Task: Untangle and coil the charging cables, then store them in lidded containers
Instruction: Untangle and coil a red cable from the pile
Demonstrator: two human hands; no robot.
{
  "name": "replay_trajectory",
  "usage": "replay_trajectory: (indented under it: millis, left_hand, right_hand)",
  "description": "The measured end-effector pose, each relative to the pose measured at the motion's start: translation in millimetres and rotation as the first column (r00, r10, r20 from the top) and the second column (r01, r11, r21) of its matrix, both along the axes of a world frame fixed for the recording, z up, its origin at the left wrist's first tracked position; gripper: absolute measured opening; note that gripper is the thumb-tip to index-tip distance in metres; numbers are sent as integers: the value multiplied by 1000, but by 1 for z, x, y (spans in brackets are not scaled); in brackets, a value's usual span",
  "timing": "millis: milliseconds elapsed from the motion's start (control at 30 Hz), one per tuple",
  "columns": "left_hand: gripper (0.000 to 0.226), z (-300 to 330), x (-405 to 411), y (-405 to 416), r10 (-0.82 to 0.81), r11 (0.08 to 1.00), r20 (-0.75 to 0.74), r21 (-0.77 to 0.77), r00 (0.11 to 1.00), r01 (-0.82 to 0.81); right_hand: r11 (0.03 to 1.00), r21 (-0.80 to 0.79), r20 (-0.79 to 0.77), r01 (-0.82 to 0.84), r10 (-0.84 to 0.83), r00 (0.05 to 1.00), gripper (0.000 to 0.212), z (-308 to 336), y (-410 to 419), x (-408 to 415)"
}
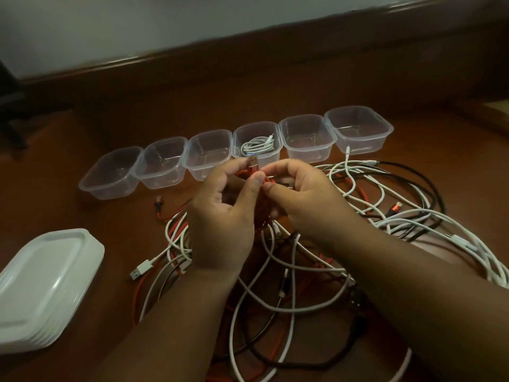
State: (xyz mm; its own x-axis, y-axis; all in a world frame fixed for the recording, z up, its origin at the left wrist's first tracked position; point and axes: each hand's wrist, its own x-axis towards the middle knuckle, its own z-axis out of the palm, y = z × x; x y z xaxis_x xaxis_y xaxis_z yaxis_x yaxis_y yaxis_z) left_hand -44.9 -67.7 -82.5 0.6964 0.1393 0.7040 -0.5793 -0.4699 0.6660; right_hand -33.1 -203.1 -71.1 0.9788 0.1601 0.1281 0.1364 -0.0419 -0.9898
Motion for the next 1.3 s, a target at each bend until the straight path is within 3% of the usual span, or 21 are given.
replay_trajectory:
  millis: [200, 500, 833, 900, 1067, 1300]
  left_hand:
    - [20, -1, 6, 6, 19, 970, 179, 234, 984, -62]
    - [23, 0, 7, 7, 0, 936, 156, 348, 988, -55]
    - [9, -1, 6, 8, 24, 980, -126, 198, 992, 2]
    - [15, 0, 5, 6, 4, 987, -199, 158, 980, 28]
    - [21, 0, 8, 5, -92, 995, -370, -2, 924, 98]
    - [15, 2, 9, 9, -105, 988, -375, 69, 921, 141]
  right_hand:
    - [998, -62, 31, -18, 20, 999, 9, 2, -1, -1]
    - [971, -240, 74, -5, 24, 997, 5, 2, -1, -3]
    - [892, -448, 38, -60, 86, 996, 25, 1, 5, -3]
    - [886, -461, 29, -43, 63, 998, 27, 0, 4, -2]
    - [921, -383, 20, 72, -70, 997, 26, -8, 3, 3]
    - [973, -211, -8, 92, -96, 995, 24, -16, 6, 3]
